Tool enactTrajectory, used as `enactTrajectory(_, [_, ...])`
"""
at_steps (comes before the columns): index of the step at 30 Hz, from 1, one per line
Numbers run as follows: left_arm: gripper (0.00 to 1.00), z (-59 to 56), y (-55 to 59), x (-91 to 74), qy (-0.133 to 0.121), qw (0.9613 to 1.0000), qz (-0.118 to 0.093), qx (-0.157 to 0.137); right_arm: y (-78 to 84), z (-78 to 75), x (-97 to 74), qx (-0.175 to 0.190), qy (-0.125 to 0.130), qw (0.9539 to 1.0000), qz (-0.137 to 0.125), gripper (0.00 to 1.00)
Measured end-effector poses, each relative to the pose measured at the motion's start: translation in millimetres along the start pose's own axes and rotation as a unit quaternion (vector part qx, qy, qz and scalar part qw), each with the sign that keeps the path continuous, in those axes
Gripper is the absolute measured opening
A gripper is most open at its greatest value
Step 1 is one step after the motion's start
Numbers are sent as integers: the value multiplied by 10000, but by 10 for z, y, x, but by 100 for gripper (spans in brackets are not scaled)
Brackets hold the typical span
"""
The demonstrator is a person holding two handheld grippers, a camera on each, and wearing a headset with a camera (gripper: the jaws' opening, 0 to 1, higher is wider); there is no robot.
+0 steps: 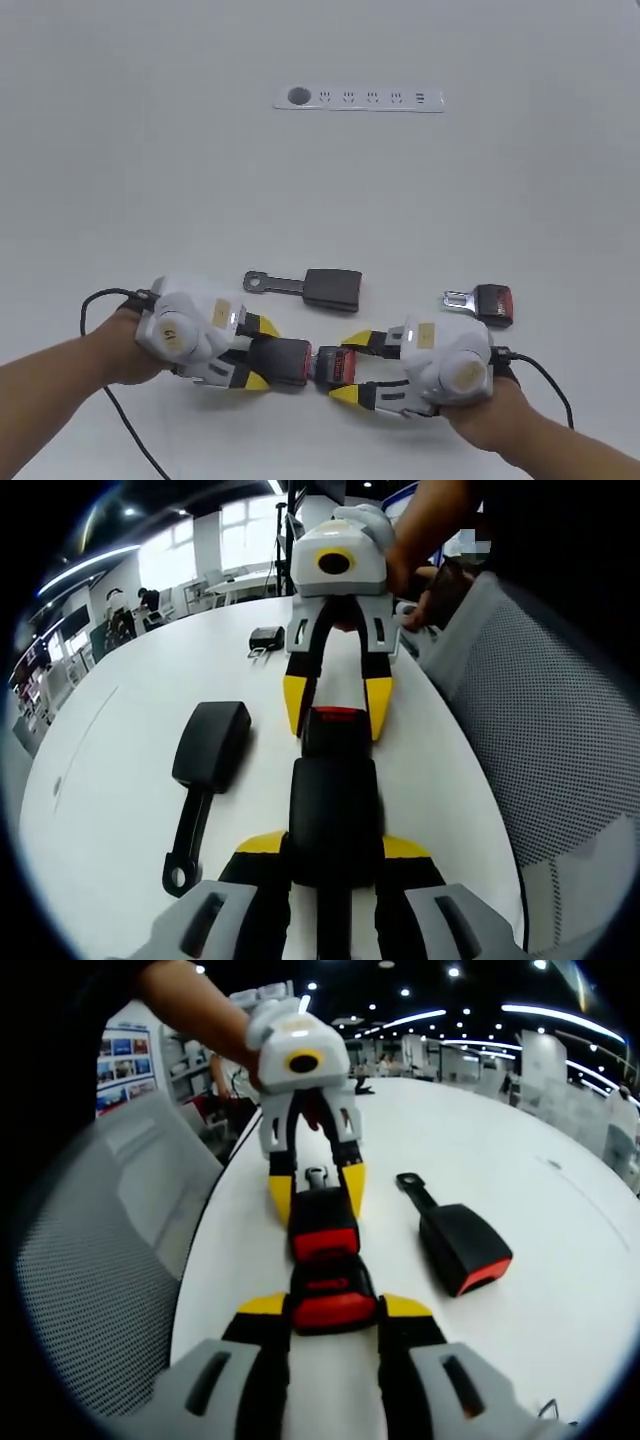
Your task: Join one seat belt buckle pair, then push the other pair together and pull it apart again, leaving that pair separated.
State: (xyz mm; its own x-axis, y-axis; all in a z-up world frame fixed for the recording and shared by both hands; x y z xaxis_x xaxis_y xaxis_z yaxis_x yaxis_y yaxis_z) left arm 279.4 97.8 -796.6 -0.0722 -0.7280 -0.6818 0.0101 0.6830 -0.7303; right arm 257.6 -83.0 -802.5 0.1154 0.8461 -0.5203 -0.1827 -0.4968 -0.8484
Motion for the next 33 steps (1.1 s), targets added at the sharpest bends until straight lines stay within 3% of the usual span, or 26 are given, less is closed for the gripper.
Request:
enactTrajectory(15, [33,2,-5,-8,-17,10000,-48,-70,26,13,-1,213,95,9995,-198,32])
enactTrajectory(18, [33,-11,8,-11,-112,9996,-128,-209,37,16,-3,239,131,9993,-248,32])
enactTrajectory(28, [33,-1,-34,5,5,9999,133,-6,40,32,18,164,152,9996,-186,33])
enactTrajectory(33, [34,1,-72,21,71,9988,450,154,12,22,37,63,66,9999,-53,35])
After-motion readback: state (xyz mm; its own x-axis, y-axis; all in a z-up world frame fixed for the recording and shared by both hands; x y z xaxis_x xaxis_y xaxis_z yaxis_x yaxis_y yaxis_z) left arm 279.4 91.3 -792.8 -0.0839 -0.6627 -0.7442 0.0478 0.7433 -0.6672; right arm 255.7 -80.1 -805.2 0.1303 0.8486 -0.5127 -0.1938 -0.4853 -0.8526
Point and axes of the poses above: the centre of the closed fingertips' face, and the gripper's own axes: x roughly forward along the fingers, z roughly to its left, y roughly out of its underside, the point moved 8 cm from there along -x, roughly backward along the fingers, and after that the axes turned 6 degrees about -z, right-handed, at the moved point
